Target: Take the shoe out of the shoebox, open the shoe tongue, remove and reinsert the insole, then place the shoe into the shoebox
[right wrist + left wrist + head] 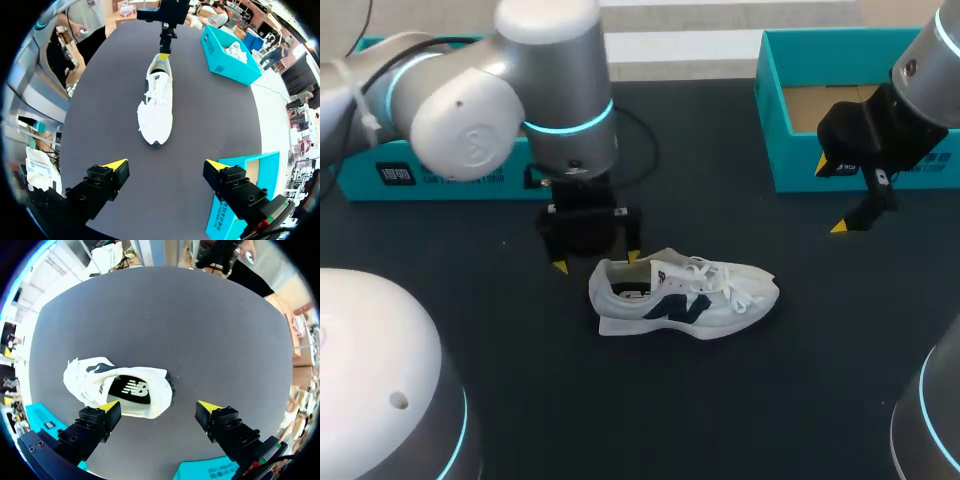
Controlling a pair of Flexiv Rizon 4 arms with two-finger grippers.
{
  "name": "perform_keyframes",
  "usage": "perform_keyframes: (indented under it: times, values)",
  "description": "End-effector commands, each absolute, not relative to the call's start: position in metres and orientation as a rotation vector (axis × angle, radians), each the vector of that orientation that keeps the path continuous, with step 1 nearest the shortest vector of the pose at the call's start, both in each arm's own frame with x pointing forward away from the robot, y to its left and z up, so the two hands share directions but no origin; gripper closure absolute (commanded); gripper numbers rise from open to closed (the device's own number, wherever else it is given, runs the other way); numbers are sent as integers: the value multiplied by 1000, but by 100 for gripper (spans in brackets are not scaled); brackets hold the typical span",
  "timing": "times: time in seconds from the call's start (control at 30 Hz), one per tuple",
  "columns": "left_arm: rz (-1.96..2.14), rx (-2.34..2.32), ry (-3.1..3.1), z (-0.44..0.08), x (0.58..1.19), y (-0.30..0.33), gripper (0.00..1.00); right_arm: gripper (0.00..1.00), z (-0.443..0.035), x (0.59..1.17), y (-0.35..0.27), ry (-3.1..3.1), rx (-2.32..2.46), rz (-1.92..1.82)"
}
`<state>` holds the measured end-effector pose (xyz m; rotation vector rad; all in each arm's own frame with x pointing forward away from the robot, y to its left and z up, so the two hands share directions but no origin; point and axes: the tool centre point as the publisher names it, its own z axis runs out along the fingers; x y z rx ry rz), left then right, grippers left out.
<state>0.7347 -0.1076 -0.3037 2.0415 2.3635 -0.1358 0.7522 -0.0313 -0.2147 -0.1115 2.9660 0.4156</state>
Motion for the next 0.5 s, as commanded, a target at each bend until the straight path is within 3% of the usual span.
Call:
perform_keyframes:
  times: [0.03,0.5]
  values:
    - [-433,1512,2387,-293,718,-75,0,0,-215,752,-31,2966,-112,413]
    - [-486,1446,2374,-296,714,-68,0,0,-215,752,-31,2966,-112,413]
